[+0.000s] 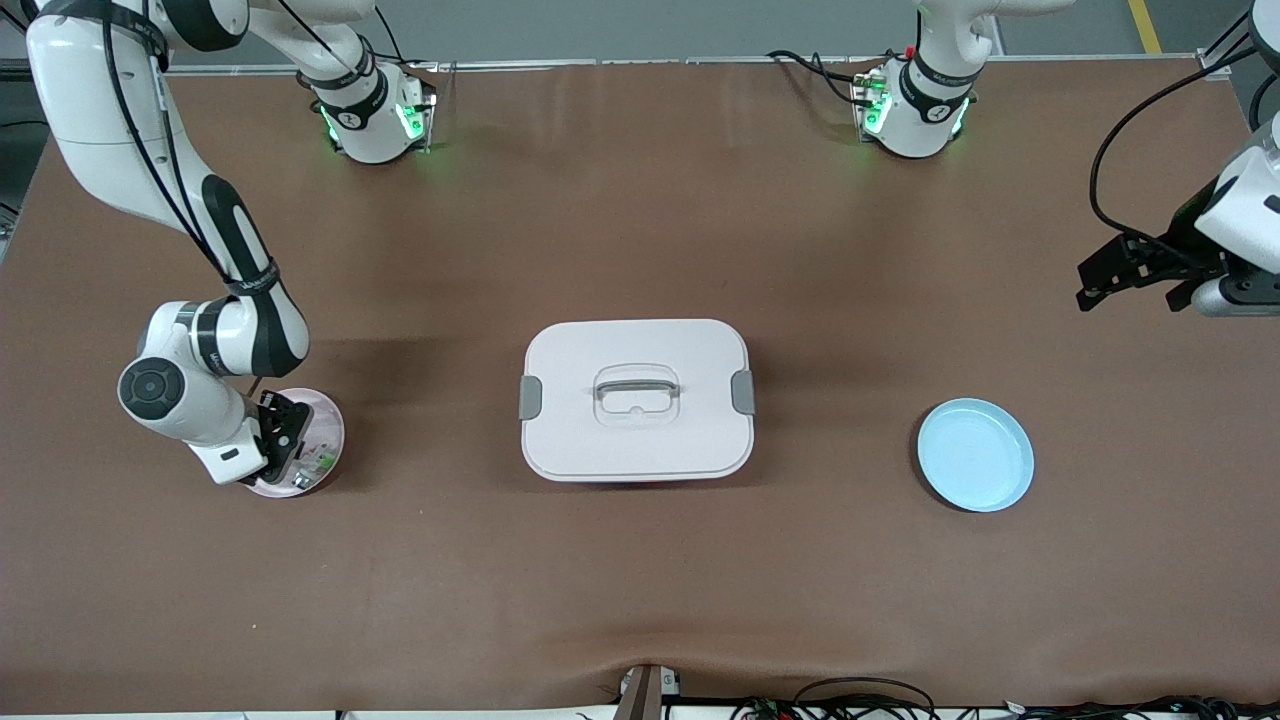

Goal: Transfer orange switch to right arm and place

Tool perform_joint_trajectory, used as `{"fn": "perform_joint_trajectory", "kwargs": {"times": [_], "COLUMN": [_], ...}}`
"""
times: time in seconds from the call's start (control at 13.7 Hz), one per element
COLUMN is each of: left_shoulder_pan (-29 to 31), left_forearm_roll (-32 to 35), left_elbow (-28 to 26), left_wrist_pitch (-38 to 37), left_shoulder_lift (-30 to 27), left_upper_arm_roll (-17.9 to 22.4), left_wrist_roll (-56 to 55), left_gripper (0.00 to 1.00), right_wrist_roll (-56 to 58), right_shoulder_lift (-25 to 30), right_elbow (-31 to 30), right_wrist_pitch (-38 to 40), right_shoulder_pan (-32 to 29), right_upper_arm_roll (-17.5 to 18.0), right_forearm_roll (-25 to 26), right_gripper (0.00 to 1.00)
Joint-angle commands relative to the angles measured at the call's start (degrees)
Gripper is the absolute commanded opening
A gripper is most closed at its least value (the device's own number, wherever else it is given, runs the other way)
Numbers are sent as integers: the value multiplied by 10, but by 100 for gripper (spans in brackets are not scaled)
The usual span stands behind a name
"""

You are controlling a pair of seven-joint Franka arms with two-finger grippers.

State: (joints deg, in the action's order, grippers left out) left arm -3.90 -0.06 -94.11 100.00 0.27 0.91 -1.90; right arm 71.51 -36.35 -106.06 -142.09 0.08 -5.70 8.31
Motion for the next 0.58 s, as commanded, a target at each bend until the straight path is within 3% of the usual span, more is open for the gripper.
{"fn": "perform_joint_trajectory", "kwargs": {"times": [0.0, 0.51], "left_shoulder_pan": [1, 31], "left_forearm_roll": [7, 5], "left_elbow": [50, 47], "left_wrist_pitch": [-28, -38], "left_shoulder_lift": [27, 24], "left_upper_arm_roll": [-2, -24], "left_wrist_roll": [7, 10], "left_gripper": [100, 100], "right_wrist_roll": [-9, -37], "right_shoulder_lift": [6, 42], "right_elbow": [9, 52], "right_wrist_pitch": [22, 144], "right_shoulder_pan": [-6, 2], "right_upper_arm_roll": [6, 10], "right_forearm_roll": [11, 4], "right_gripper": [100, 100]}}
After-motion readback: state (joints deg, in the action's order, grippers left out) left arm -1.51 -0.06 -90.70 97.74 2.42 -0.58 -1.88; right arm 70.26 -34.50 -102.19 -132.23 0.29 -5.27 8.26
